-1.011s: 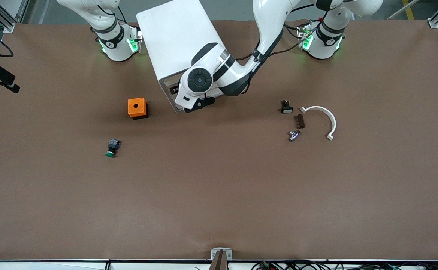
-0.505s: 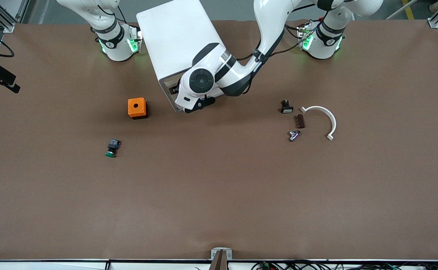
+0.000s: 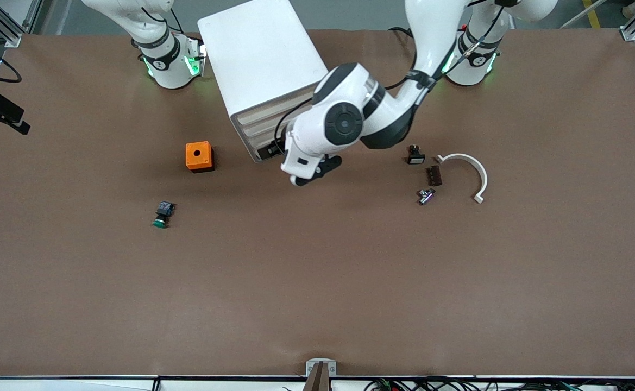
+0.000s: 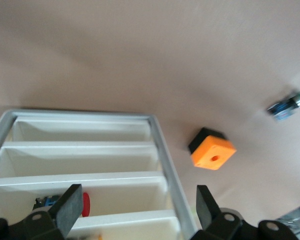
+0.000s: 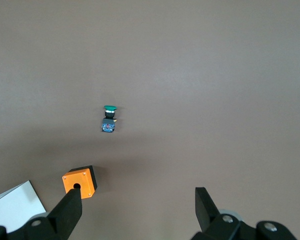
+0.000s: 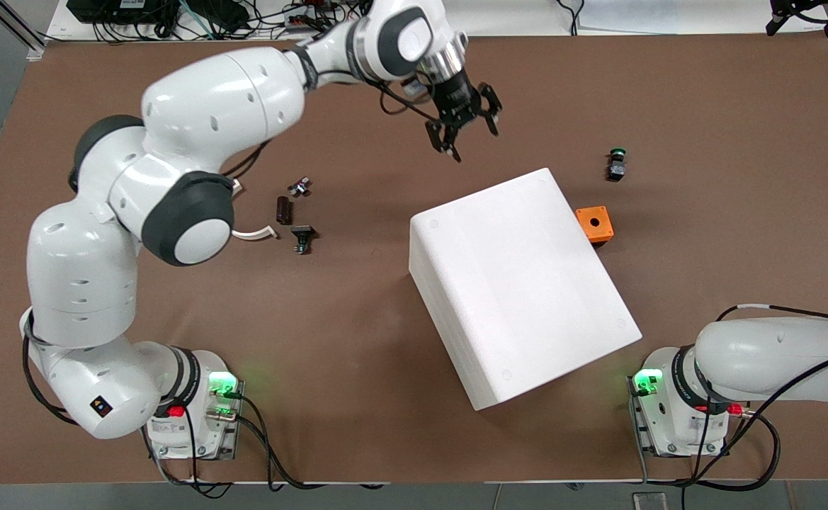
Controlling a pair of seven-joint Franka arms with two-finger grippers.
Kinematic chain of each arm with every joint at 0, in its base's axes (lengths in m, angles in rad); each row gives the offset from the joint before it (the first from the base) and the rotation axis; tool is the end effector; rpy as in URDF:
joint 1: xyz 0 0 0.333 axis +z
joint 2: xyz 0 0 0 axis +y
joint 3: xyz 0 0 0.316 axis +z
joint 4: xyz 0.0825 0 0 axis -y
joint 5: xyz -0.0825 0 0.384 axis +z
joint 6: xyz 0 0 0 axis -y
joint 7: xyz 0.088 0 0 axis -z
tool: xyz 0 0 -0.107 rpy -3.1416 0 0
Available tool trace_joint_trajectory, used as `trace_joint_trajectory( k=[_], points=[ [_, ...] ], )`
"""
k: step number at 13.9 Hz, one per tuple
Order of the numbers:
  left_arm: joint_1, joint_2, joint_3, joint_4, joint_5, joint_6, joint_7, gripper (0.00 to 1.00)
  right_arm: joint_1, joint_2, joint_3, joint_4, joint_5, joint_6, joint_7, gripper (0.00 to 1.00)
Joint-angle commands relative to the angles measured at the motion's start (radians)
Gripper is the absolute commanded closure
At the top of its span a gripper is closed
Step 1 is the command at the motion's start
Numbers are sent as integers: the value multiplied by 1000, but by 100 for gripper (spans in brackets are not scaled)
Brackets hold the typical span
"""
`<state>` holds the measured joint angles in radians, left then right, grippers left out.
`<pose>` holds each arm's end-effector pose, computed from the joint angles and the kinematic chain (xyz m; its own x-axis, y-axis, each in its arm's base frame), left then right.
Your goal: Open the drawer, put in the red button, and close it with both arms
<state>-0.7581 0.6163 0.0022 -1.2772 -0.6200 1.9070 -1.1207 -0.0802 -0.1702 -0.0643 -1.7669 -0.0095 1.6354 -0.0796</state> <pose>0.5051 -0.5342 0.4065 0.7501 0.4153 -0.5146 0.5757 -0.7930 0.1992 0.5002 -0.0765 0.6272 0.9972 -0.0636 0.0383 -0.0637 -0.9980 0.0017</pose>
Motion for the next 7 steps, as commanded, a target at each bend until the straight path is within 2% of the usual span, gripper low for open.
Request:
trace_joint_trajectory(
  k=[1,7],
  points=[
    [61,-53,-4,-25,17,-3,-11,0,-7,-29,9,-23,-15,-6,-6,0],
    [190,-90,-4,-27,167,-6,-11,0,-4,-29,11,-23,-6,-19,-6,0]
  ],
)
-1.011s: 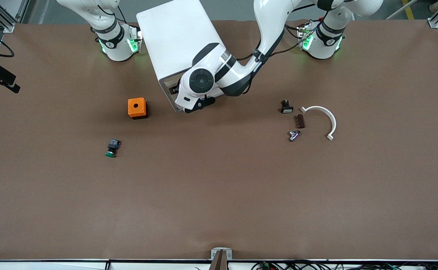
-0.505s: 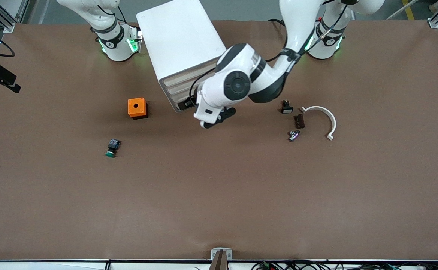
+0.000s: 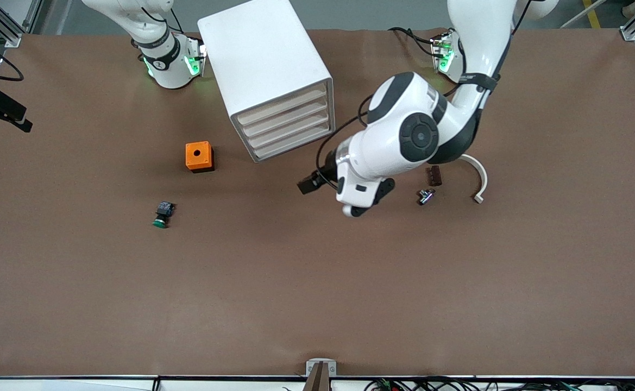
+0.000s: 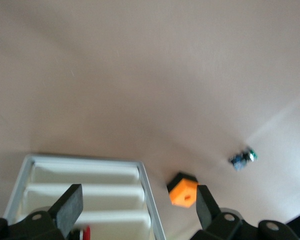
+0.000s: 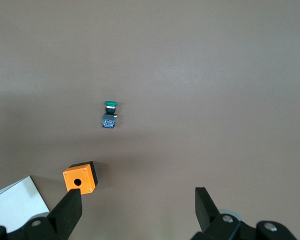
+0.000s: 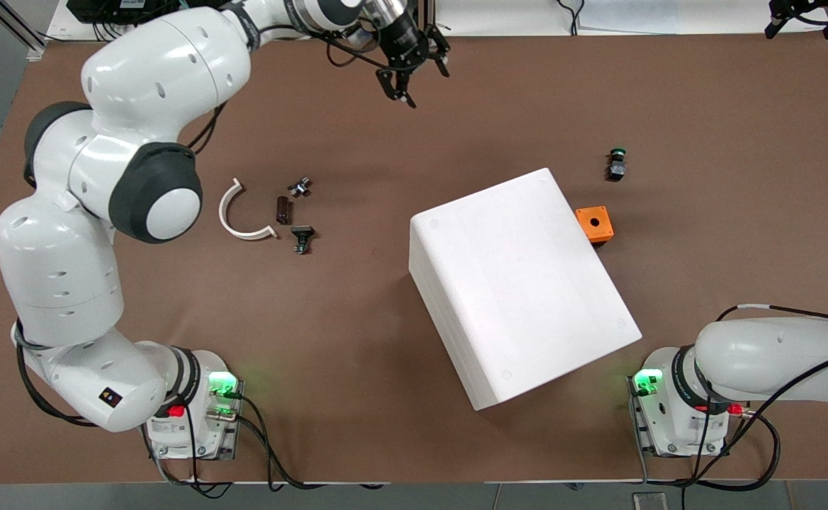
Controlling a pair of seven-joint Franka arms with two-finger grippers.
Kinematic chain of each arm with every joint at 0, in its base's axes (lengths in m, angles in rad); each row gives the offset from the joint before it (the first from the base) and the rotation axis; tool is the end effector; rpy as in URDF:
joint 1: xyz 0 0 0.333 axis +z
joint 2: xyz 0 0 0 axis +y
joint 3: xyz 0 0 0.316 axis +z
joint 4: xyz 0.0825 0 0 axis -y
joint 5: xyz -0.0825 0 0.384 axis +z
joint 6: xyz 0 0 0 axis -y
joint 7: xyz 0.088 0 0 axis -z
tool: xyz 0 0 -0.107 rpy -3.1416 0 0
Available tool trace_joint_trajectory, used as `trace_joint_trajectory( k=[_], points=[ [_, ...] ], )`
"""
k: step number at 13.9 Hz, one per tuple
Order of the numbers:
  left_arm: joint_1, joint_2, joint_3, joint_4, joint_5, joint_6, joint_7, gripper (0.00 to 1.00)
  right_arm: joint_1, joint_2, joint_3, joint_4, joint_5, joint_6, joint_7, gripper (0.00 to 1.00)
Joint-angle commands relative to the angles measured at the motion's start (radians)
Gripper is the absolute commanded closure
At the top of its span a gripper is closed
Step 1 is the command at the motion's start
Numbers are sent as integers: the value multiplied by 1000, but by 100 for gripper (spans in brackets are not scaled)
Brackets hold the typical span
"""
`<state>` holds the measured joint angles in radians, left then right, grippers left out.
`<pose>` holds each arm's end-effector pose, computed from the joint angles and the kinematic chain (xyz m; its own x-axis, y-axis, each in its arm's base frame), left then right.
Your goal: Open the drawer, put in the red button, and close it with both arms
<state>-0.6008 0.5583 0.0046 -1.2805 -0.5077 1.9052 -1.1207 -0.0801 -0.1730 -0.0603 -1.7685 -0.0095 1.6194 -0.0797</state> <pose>0.5813 -0.4378 0.4430 0.7411 0.5329 -0.4085 0.6480 -0.7270 0.2272 0.4980 -0.0740 0.6264 0.9979 -0.0595 0.0236 -0.0596 -0.9982 0.0010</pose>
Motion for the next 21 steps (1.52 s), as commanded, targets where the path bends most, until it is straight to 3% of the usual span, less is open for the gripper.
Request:
trace_joint_trajectory(
  k=[1,10,14,21],
  points=[
    [53,-37,-6,-23,86,-5,-13,0,-4,-26,7,-22,-6,-1,-6,0],
    [168,-44,-8,-17,140,-5,-4,0,11,-26,7,-22,11,5,1,0],
    [223,-61,-11,-20,138,-26,154,0,10,-25,4,-17,11,5,6,0],
    [397,-207,-11,-23,140,-398,595,0,8,-17,1,13,11,2,8,0]
  ],
)
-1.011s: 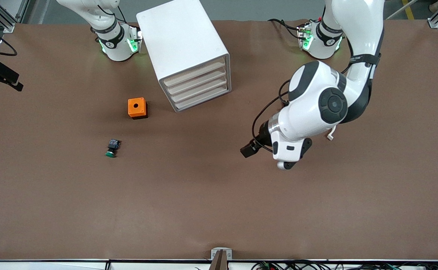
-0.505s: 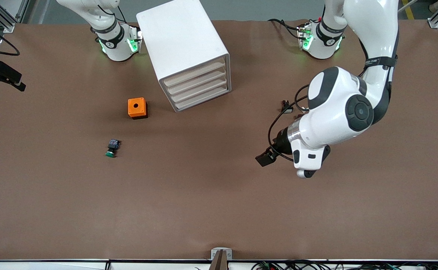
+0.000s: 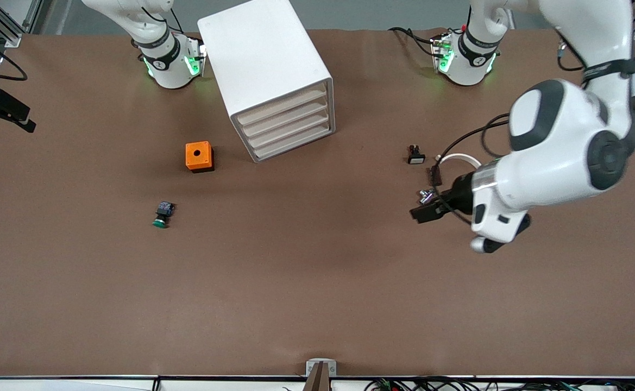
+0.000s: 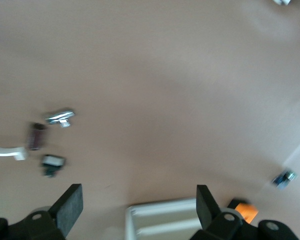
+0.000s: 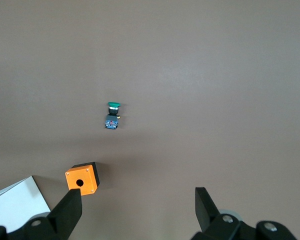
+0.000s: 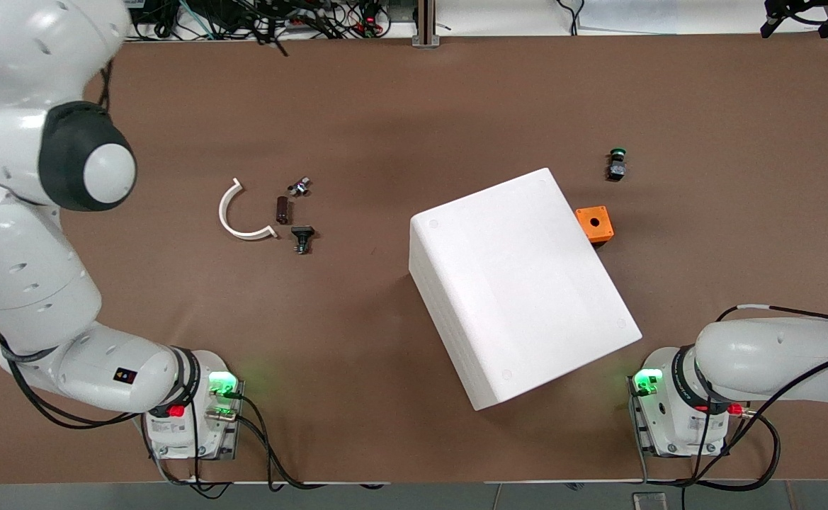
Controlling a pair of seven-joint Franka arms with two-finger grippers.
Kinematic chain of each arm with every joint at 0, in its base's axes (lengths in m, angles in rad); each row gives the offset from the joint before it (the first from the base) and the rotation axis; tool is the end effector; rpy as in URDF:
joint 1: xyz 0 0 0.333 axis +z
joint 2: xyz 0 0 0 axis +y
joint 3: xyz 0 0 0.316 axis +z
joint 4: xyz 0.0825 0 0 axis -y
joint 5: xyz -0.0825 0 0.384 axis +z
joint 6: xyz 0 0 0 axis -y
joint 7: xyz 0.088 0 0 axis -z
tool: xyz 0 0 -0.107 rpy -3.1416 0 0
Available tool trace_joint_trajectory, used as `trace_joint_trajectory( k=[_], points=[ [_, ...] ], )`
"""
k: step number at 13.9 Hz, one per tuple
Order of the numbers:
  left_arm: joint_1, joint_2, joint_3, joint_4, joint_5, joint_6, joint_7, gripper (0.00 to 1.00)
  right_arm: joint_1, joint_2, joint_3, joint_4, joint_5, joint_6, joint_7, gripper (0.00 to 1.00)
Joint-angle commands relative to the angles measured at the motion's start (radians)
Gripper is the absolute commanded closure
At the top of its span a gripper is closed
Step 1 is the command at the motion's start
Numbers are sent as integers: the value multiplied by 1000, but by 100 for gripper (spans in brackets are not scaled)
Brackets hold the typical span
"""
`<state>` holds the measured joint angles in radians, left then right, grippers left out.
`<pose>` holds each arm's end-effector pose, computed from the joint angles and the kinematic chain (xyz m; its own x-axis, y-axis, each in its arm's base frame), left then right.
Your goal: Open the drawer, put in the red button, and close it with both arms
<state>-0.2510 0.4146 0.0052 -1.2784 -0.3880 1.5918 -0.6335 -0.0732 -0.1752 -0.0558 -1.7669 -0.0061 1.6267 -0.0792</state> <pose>0.6416 -0.2027 0.5164 0.8863 0.3495 -0.3038 0.4263 -0.8721 0.2404 0.4990 -0.0678 0.6290 0.9982 -0.0488 0.0349 -0.0488 -0.9988 -0.0009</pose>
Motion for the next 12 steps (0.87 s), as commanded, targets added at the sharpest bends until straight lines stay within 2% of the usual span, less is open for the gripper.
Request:
trace_joint_trajectory(
  k=[1,3,6,10,12],
  points=[
    [74,-83,-10,-29,20,-133,167,0,1,-14,-4,20,8,-5,7,0],
    [125,-166,-10,-94,49,-184,303,0,1,-12,-4,18,8,-7,9,0],
    [177,-356,-8,-309,148,-168,493,0,1,-12,-4,18,17,-7,10,0],
    [281,-581,-10,-591,187,-25,688,0,0,-13,-6,15,26,-11,12,0],
    [285,-635,-10,-669,231,32,716,0,0,-13,-6,14,26,-22,12,0]
  ],
)
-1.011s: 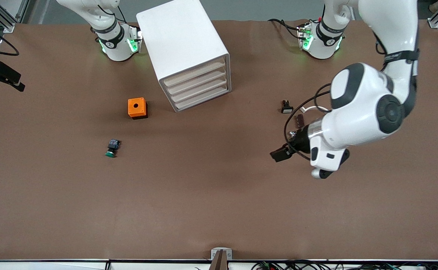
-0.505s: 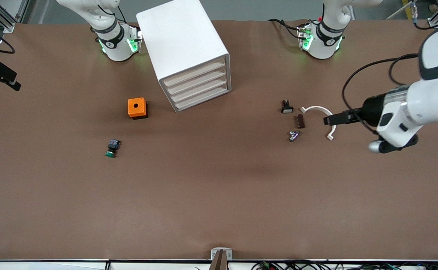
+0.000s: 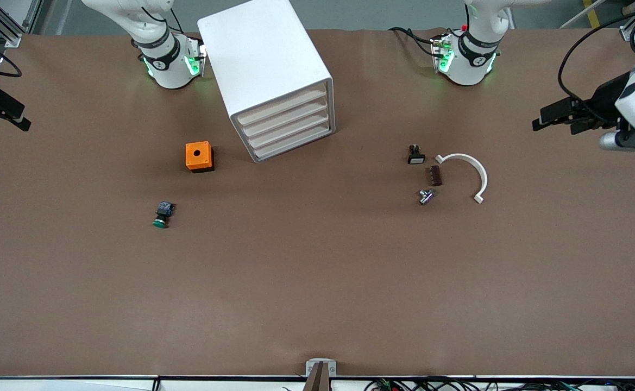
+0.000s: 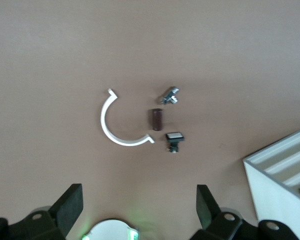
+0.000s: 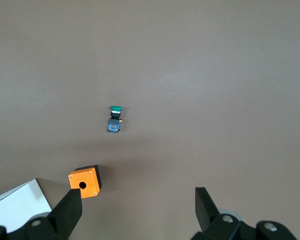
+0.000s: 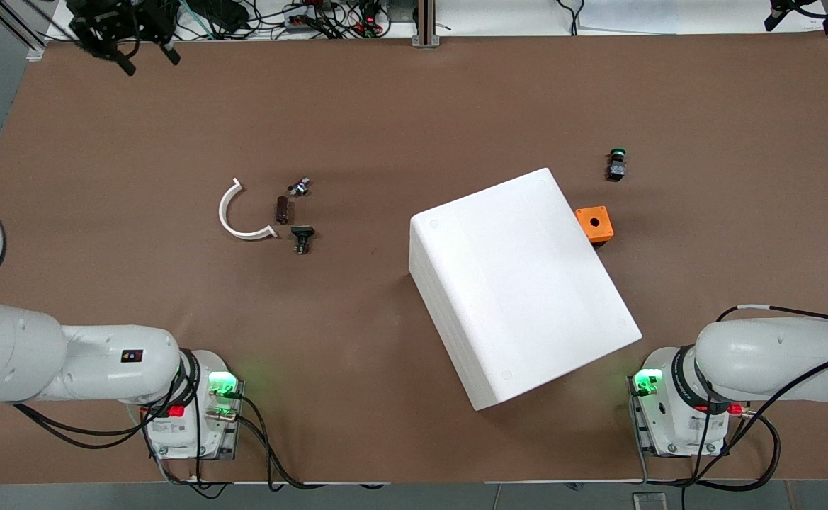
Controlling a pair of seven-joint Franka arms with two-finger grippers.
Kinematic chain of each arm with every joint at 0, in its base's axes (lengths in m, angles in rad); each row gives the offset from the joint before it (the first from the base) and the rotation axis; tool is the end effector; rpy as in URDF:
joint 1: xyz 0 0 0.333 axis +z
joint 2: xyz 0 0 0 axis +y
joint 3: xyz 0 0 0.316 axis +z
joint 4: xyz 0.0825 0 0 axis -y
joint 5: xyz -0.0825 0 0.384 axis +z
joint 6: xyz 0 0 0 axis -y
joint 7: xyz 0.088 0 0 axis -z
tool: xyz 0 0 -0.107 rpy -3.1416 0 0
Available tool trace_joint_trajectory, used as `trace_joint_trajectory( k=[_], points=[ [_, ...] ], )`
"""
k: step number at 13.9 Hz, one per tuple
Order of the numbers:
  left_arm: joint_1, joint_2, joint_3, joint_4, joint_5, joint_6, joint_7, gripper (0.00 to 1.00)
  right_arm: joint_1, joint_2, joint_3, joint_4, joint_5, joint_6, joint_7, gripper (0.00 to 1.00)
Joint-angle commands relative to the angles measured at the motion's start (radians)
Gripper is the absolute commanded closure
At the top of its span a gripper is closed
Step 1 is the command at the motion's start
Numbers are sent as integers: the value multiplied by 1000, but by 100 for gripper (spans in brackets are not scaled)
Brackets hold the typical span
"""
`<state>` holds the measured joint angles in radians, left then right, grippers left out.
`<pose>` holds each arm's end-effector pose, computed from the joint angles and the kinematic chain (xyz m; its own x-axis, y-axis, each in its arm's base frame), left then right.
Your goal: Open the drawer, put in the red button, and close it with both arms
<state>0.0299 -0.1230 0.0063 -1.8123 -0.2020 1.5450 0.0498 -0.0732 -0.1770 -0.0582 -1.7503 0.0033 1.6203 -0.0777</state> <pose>0.5066 -0.0034 0.5769 0.9909 -0.0182 -0.1331 0.0098 -0.9783 0.2069 0.4982 -0.0682 0.6372 0.9974 -0.0533 0.0476 -0.0529 -0.9986 -0.0099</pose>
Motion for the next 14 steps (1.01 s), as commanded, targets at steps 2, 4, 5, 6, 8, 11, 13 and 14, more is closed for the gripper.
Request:
trace_joint_trajectory(
  k=[2,4,5,6,8,11,13,14],
  points=[
    [2,-104,-15,-148,90,105,33,0,0,-12,-2,-3,17,-17,18,0],
    [2,-103,-16,-147,95,138,32,0,0,-10,-3,-5,17,-17,35,0],
    [1,-99,-17,-140,114,150,28,0,0,-12,-2,-5,17,-22,42,0],
    [-2,-93,-17,-131,133,168,15,0,0,-12,-3,-5,18,-23,48,0],
    [-2,-72,-17,-92,135,188,9,0,0,-10,-3,-9,18,-23,49,0],
    [-2,-27,-17,2,135,185,-17,0,1,-12,-3,-9,27,-25,49,0],
    [-8,-9,-17,51,136,175,-37,0,1,-12,-3,-9,35,-33,49,0],
    [-13,-1,-19,65,136,175,-53,0,1,-12,-3,-9,35,-34,47,0]
  ],
)
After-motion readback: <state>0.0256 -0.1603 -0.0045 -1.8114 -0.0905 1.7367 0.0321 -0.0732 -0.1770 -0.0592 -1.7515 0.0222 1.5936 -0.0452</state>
